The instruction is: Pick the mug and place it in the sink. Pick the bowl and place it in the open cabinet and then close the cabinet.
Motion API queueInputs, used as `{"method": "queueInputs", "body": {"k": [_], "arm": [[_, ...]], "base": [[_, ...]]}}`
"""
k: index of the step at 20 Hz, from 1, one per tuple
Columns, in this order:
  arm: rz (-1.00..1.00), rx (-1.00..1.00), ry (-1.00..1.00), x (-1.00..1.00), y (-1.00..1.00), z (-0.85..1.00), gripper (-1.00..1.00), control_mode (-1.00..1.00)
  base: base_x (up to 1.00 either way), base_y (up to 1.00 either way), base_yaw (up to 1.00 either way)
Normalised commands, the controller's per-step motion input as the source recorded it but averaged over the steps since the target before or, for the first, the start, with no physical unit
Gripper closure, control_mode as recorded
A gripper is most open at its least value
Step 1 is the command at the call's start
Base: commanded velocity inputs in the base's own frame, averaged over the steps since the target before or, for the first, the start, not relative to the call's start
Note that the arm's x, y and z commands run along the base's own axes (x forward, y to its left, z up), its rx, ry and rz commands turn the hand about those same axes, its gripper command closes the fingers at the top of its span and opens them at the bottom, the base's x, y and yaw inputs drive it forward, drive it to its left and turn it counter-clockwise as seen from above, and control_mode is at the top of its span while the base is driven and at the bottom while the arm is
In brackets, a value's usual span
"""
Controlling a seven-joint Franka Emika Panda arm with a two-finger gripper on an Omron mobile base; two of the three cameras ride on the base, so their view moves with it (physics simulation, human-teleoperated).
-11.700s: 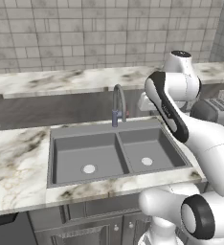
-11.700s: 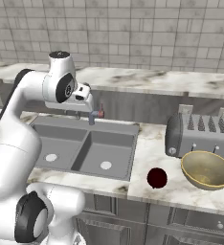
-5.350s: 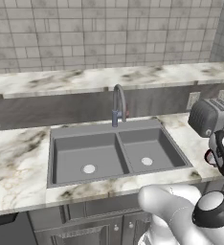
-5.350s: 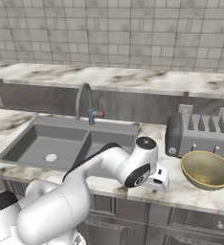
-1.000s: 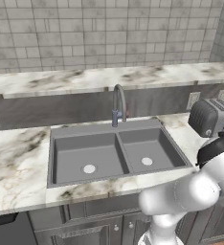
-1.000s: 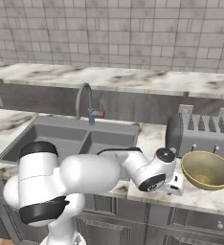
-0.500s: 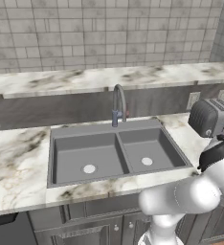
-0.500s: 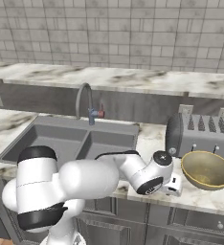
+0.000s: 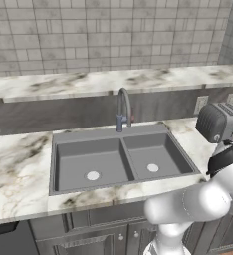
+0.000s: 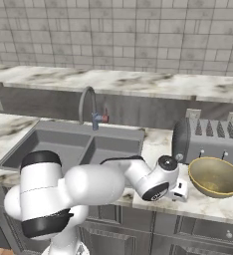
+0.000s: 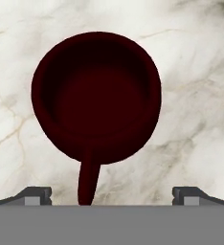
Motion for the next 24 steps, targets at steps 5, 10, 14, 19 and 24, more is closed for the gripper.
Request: {"method": "queueInputs", "body": {"k": [5, 10, 14, 19, 24], "arm": [[0.00, 0.00, 0.00, 0.11, 0.00, 0.00, -1.00, -1.00], [0.00, 0.00, 0.00, 0.01, 0.00, -0.03, -1.00, -1.00], [0.00, 0.00, 0.00, 0.03, 0.00, -0.08, -1.00, -1.00], [0.00, 0.00, 0.00, 0.12, 0.00, -0.09, -1.00, -1.00], [0.00, 0.00, 0.00, 0.13, 0.00, -0.05, -1.00, -1.00]], "base": [[0.00, 0.00, 0.00], [0.00, 0.00, 0.00], [0.00, 0.00, 0.00], [0.00, 0.00, 0.00], [0.00, 0.00, 0.00]]}}
